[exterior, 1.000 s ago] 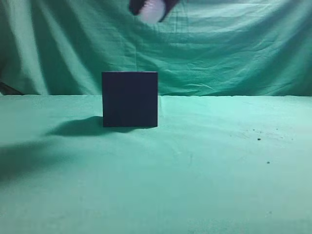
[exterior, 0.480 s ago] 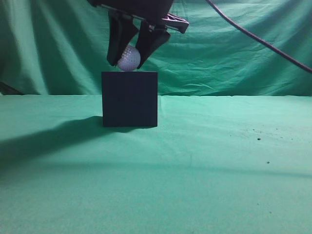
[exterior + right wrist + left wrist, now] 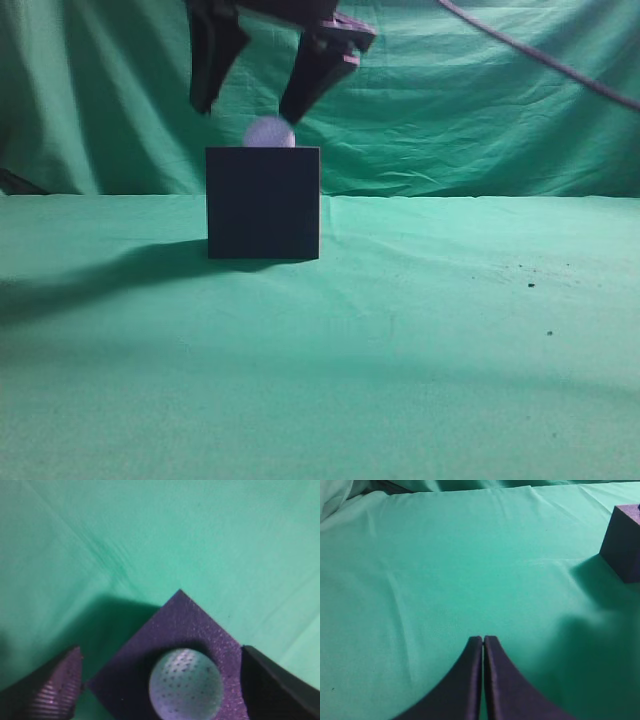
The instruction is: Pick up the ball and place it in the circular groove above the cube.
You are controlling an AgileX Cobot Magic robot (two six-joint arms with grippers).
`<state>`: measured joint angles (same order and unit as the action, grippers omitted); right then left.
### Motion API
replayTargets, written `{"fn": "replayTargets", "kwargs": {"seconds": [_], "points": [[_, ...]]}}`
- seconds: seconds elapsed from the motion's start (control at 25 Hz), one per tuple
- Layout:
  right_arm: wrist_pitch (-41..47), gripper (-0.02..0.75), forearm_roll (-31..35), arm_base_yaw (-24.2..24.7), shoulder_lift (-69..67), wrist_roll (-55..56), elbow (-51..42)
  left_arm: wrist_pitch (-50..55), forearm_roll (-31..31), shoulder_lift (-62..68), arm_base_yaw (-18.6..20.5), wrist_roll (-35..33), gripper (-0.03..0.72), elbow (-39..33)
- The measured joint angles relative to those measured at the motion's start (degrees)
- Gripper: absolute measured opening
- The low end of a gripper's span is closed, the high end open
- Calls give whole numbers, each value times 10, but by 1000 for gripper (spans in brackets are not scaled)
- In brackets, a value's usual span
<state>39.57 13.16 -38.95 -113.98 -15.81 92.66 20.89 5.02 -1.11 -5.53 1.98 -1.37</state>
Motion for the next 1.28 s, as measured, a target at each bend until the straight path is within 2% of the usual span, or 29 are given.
{"fn": "replayTargets", "kwargs": {"seconds": [0.16, 0.36, 0.52, 0.56, 0.64, 0.76, 0.88, 1.12, 1.28], "points": [[83, 557, -22, 0, 3, 10, 83, 0, 0, 0, 0, 0, 0, 0], [218, 361, -32, 0, 26, 40, 174, 0, 0, 0, 0, 0, 0, 0], [305, 96, -38, 0, 56, 57, 215, 0, 0, 0, 0, 0, 0, 0], [313, 57, -41, 0, 68, 64, 218, 0, 0, 0, 0, 0, 0, 0], [320, 0, -51, 0, 89, 80, 219, 0, 0, 0, 0, 0, 0, 0], [324, 0, -61, 0, 131, 106, 211, 0, 0, 0, 0, 0, 0, 0], [324, 0, -64, 0, 199, 114, 158, 0, 0, 0, 0, 0, 0, 0], [325, 0, -97, 0, 386, 156, -63, 0, 0, 0, 0, 0, 0, 0], [261, 0, -98, 0, 523, 170, -217, 0, 0, 0, 0, 0, 0, 0]]}}
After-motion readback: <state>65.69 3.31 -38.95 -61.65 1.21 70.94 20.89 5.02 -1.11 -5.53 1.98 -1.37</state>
